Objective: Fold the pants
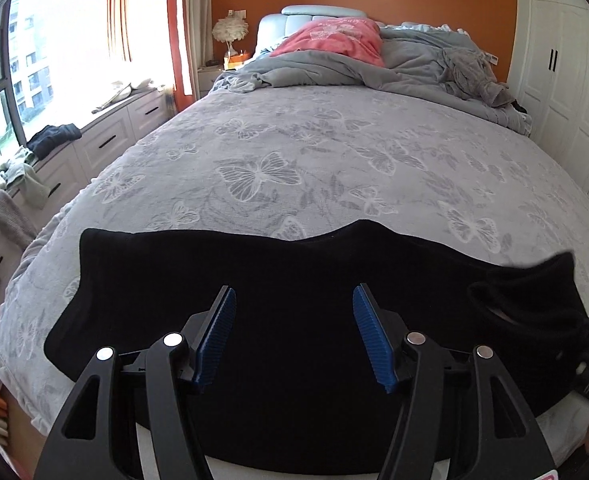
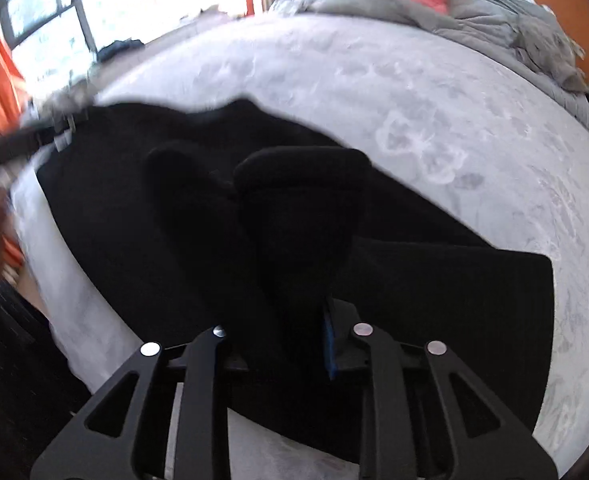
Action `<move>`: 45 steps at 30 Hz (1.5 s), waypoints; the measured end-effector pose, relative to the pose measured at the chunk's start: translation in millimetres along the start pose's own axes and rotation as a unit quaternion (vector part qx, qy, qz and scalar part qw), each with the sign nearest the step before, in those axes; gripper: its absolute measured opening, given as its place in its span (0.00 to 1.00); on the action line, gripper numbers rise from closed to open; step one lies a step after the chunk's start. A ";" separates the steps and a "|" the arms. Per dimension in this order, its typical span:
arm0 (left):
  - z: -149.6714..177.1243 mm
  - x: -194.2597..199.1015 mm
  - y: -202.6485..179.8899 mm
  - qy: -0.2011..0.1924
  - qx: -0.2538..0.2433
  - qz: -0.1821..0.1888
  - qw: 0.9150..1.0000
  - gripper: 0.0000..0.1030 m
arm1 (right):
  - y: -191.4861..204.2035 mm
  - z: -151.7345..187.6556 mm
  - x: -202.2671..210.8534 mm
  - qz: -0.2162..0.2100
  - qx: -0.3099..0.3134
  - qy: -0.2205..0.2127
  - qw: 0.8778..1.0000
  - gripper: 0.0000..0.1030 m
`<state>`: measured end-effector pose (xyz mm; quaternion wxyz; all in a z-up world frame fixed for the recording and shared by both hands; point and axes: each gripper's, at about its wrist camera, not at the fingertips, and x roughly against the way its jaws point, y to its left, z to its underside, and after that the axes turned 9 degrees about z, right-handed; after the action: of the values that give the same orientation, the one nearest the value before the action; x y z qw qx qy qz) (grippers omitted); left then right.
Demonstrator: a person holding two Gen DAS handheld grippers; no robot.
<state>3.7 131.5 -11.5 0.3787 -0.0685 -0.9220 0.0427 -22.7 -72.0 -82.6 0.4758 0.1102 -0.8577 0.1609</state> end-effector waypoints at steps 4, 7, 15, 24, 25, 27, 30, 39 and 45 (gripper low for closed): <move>-0.9 -3.2 19.4 0.019 0.040 0.010 0.999 0.57 | 7.3 13.6 23.0 0.024 -0.002 -0.041 0.999 0.57; -1.9 -2.9 29.9 0.024 0.062 0.015 0.998 0.57 | 7.5 10.6 28.3 0.019 -0.005 -0.058 0.998 0.51; -4.3 5.6 30.2 0.013 0.066 0.023 0.997 0.57 | 7.6 -21.8 42.1 -0.031 -0.127 -0.105 0.986 0.11; -1.3 3.5 44.3 0.030 0.088 0.042 0.995 0.57 | -30.5 14.0 96.3 0.025 -0.130 -0.102 0.986 0.67; -0.9 3.5 44.7 0.031 0.088 0.043 0.995 0.57 | -49.1 22.8 104.4 0.043 -0.158 -0.103 0.981 0.78; -0.9 3.6 44.4 0.030 0.090 0.043 0.995 0.57 | -100.4 50.0 107.4 0.069 -0.251 -0.074 0.963 0.79; -2.7 2.0 40.8 0.031 0.095 0.051 0.994 0.57 | -157.5 101.0 80.4 0.016 -0.419 -0.014 0.908 0.79; -5.4 -12.5 17.6 0.053 0.104 0.093 0.989 0.58 | -145.6 105.5 22.0 -0.071 -0.447 0.016 0.891 0.22; -2.7 -20.4 17.8 0.057 0.122 0.097 0.986 0.58 | -159.8 93.3 76.3 0.014 -0.402 -0.059 0.913 0.16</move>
<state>21.6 146.0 -26.1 0.4300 -0.1132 -0.8758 0.1875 -80.8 -258.0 -36.5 0.4258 -0.0936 -0.8780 -0.1978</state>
